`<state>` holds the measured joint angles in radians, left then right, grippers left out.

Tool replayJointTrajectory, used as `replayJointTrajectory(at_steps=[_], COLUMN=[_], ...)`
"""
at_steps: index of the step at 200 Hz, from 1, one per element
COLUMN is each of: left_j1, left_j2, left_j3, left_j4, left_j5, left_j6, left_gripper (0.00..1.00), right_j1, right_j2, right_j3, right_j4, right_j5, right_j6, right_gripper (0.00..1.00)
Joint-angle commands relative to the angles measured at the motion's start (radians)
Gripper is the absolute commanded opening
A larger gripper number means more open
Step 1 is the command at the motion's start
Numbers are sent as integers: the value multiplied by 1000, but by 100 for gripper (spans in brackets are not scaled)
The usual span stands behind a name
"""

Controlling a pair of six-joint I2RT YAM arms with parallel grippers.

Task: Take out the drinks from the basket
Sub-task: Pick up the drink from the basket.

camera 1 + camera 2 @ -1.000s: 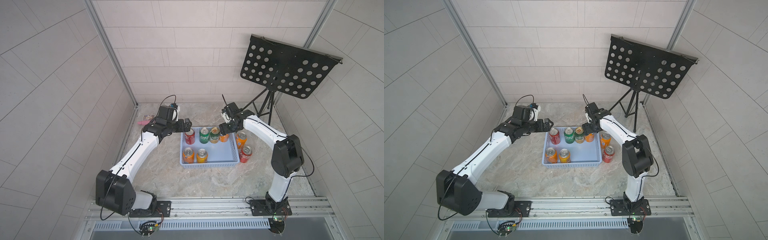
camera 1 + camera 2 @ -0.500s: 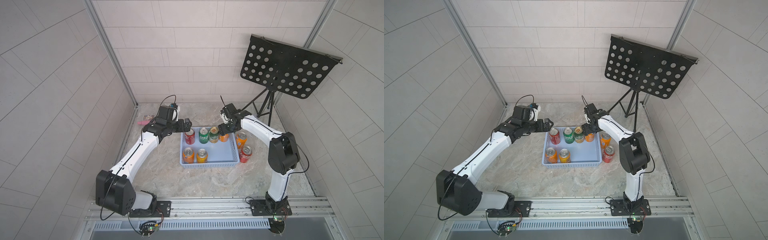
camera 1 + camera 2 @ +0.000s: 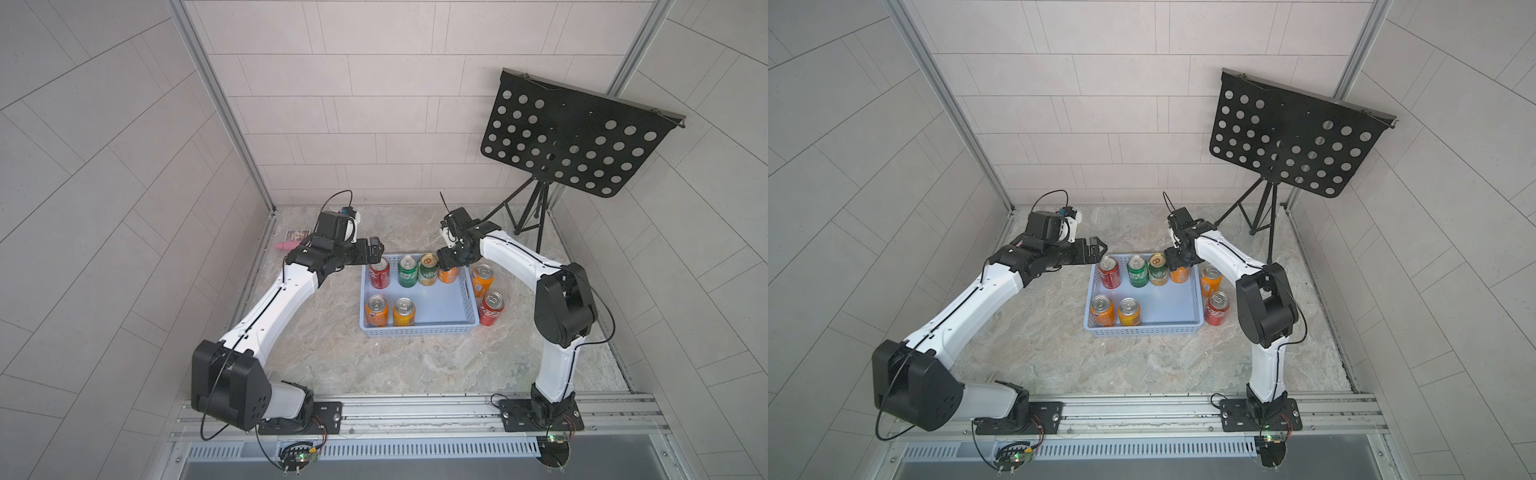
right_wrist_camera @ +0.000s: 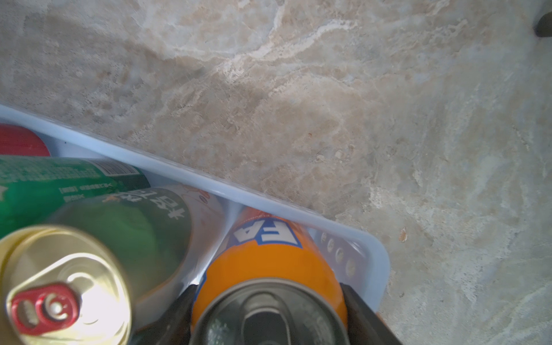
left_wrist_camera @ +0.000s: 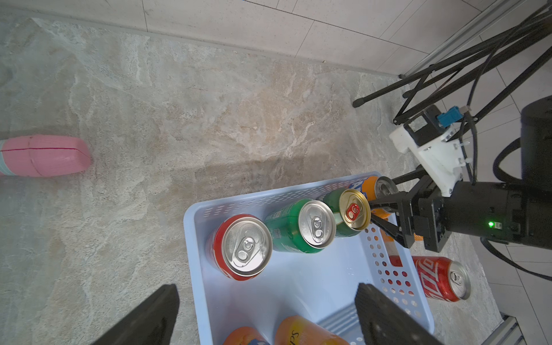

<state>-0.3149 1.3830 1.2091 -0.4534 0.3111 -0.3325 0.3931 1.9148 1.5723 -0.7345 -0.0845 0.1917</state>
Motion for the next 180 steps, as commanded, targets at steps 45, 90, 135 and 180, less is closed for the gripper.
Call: replayJointTrajectory(at_steps=[45,90,135,180], left_j1=[-5,-4,-5,-5], left_j2=[-18,-21,-24,-37], left_j3=[-4,-5,-4,-4], left_j4=[12,10,9,8], left_j5=[0,-2,-2,-7], left_j6=[8,9,10,13], left_gripper=[100,100,100,100], right_j1=[7,6,3,-26], right_j2=[-65,-83,-124,-161], right_j3=[36,89,138,198], right_j4=[-89,-138,-164,-189], right_j5=[12,13,20,26], right_j6=[41,59,65,70], right_gripper=[14,8,8,8])
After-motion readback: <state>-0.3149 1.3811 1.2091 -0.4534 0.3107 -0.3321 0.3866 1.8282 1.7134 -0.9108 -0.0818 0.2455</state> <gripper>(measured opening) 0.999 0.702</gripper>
